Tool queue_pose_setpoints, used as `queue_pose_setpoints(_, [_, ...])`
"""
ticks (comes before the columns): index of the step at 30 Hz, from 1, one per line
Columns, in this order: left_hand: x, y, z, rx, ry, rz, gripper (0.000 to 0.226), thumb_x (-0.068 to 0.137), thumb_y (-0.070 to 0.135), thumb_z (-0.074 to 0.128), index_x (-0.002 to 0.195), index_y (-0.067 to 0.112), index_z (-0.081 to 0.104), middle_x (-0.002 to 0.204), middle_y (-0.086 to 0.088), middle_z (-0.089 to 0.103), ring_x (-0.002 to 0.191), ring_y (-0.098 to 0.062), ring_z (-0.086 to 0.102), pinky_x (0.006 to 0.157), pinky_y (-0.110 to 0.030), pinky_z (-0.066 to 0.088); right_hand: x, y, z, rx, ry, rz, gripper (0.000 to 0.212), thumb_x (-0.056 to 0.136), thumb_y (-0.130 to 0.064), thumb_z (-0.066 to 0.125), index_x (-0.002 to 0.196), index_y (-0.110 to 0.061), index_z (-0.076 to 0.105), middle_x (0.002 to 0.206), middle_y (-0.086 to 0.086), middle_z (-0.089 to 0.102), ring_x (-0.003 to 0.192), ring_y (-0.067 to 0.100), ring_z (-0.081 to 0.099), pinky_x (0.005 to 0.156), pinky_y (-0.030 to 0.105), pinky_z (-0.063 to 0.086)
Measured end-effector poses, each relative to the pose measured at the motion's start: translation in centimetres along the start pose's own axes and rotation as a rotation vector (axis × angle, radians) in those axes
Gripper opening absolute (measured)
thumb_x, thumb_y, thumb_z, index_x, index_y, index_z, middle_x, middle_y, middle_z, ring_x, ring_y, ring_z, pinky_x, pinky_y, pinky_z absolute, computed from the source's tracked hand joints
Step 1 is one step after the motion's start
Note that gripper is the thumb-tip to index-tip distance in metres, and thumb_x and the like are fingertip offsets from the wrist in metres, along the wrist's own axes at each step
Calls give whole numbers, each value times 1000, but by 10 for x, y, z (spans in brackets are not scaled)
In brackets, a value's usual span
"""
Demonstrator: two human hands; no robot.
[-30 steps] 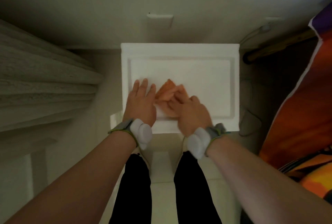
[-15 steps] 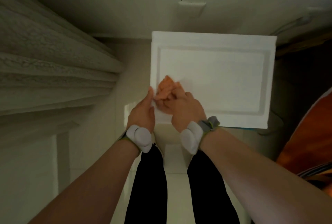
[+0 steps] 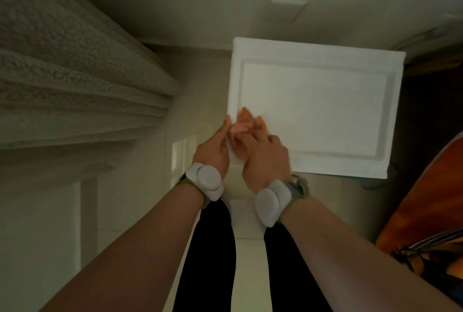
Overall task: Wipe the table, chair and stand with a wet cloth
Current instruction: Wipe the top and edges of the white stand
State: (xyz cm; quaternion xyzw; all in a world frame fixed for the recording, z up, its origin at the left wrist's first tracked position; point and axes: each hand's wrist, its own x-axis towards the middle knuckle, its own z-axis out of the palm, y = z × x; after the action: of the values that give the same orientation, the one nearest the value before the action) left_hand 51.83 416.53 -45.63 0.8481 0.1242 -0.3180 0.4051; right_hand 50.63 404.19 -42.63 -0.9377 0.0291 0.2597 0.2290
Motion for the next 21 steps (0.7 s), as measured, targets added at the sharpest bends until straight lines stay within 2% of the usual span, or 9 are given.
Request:
queue_pose_setpoints(2, [-2,1,-1,-10,-35,-2,51,99,16,34,143,40,24,126,-6,58,104,-22,58,83,-14,37,-10,13,6,37,95,-151,56,78,-15,30,123,-26,61,140,2,50,133,29,39,97,35,40])
queue_pose_setpoints(4, [-6,3,1,2,-46,-10,53,99,17,34,143,44,20,123,-5,59,96,-20,59,83,-19,40,-26,42,10,11,157,-258,50,76,-5,42,116,-21,67,142,5,48,131,28,42,92,29,41])
queue_pose_setpoints(8, [-8,9,6,48,-7,-44,57,98,17,33,143,47,17,107,-8,65,76,-21,58,72,-24,44,-43,69,13,60,313,-66,49,73,-5,42,111,-20,70,144,3,44,126,27,46,97,35,45])
queue_pose_setpoints(11, [-8,9,5,65,-45,-74,55,98,22,33,142,49,14,98,-10,64,68,-16,54,66,-20,37,-27,36,34,162,260,-179,45,81,-14,42,115,-25,68,146,0,39,133,26,40,104,39,40])
queue_pose_setpoints(14, [-9,12,3,96,-37,-69,51,99,32,33,144,47,14,104,-13,65,82,-24,59,71,-21,37,-17,24,38,173,186,-321,39,91,-23,37,116,-22,67,147,3,42,137,24,37,103,40,41])
queue_pose_setpoints(16, [-11,15,6,187,-23,-33,53,99,31,31,145,43,10,98,-12,63,82,-25,58,70,-26,40,-24,45,27,110,197,-361,44,80,-14,39,111,-18,70,140,9,49,126,31,49,96,36,46])
queue_pose_setpoints(18, [-13,18,13,286,-7,-6,56,98,31,32,148,36,5,117,-13,59,99,-32,58,80,-32,44,-36,79,8,64,236,-226,52,69,-14,38,109,-21,70,138,8,51,104,38,58,82,40,51])
queue_pose_setpoints(20, [-13,19,21,439,26,-15,62,97,32,35,150,26,2,151,-13,28,130,-34,38,103,-38,34,-46,105,-7,71,290,-2,55,67,-13,38,113,-21,69,138,8,52,94,38,55,80,41,51])
queue_pose_setpoints(21, [-14,22,27,532,65,-4,65,96,32,36,150,22,0,156,-13,13,140,-35,22,111,-40,23,-48,109,-13,68,297,79,56,67,-11,39,114,-20,68,139,8,51,94,39,53,80,42,51])
